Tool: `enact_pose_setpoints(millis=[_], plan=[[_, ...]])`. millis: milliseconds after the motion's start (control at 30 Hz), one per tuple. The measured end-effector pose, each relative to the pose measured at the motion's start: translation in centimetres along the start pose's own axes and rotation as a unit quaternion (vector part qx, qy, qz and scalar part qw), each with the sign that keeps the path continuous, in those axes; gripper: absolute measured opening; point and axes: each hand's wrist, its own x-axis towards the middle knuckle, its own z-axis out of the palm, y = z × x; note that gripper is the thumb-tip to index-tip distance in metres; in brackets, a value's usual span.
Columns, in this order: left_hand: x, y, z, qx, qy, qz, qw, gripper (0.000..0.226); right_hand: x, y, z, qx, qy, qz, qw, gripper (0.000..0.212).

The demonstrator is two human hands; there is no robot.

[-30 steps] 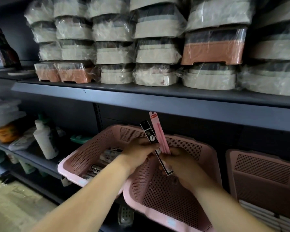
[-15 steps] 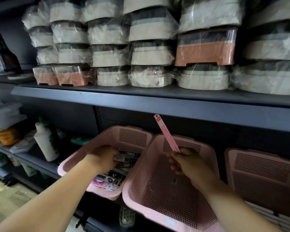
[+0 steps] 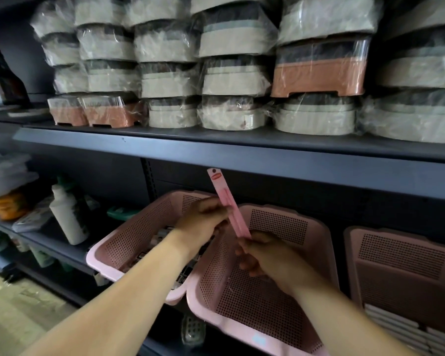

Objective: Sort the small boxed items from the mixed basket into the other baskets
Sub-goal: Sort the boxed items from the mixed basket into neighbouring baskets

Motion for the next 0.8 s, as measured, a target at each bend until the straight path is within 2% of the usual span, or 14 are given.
enact_pose_setpoints(millis=[67,133,167,233,300,333,367,400,467,567,667,800], plan=[[0.7,0.2,-1.8,0.07,0.036,0.045,0.996,0.016,-0.2,0.0,-0.6,-0.056,0.018,-0.019,0.998,0.015],[1.3,-0.1,-4.4,0.231,0.072,0.093,0.966,0.014,-0.3,0.1,-1.3,-0.07,0.024,-0.022,0.997,0.013],[1.5,-0.4,-6.0,0.339,0.078,0.113,0.931,0.013,-0.4,0.2,-1.6,-0.073,0.023,-0.02,0.997,0.013],[1.8,-1.6,-8.6,0.528,0.045,0.11,0.841,0.029,-0.6,0.3,-2.1,-0.08,0.026,-0.018,0.996,0.013],[1.8,-2.7,-10.1,0.635,-0.035,0.025,0.772,0.056,-0.5,0.5,-2.4,-0.087,0.031,-0.02,0.996,0.013],[1.7,-3.4,-10.6,0.668,-0.076,-0.021,0.74,0.06,-0.5,0.6,-2.6,-0.093,0.032,-0.02,0.995,0.013],[1.6,-3.9,-10.9,0.685,-0.104,-0.055,0.719,0.055,-0.5,0.7,-2.8,-0.096,0.033,-0.019,0.995,0.012],[1.5,-4.3,-11.1,0.689,-0.118,-0.076,0.711,0.043,-0.5,0.9,-3.1,-0.098,0.036,-0.017,0.994,0.012],[1.4,-4.4,-11.0,0.68,-0.115,-0.08,0.72,0.026,-0.4,1.1,-3.5,-0.102,0.046,-0.016,0.994,0.011],[1.4,-3.7,-9.6,0.657,-0.111,-0.05,0.744,0.021,-0.8,1.1,-4.2,-0.094,0.055,-0.017,0.994,0.01],[1.5,-2.4,-6.5,0.611,-0.088,0.009,0.787,0.017,-1.3,1.1,-5.6,-0.108,0.066,-0.018,0.992,0.011],[1.5,-0.8,-0.2,0.567,-0.11,0.116,0.808,0.014,-2.7,1.0,-8.8,-0.102,0.101,-0.023,0.989,0.011]])
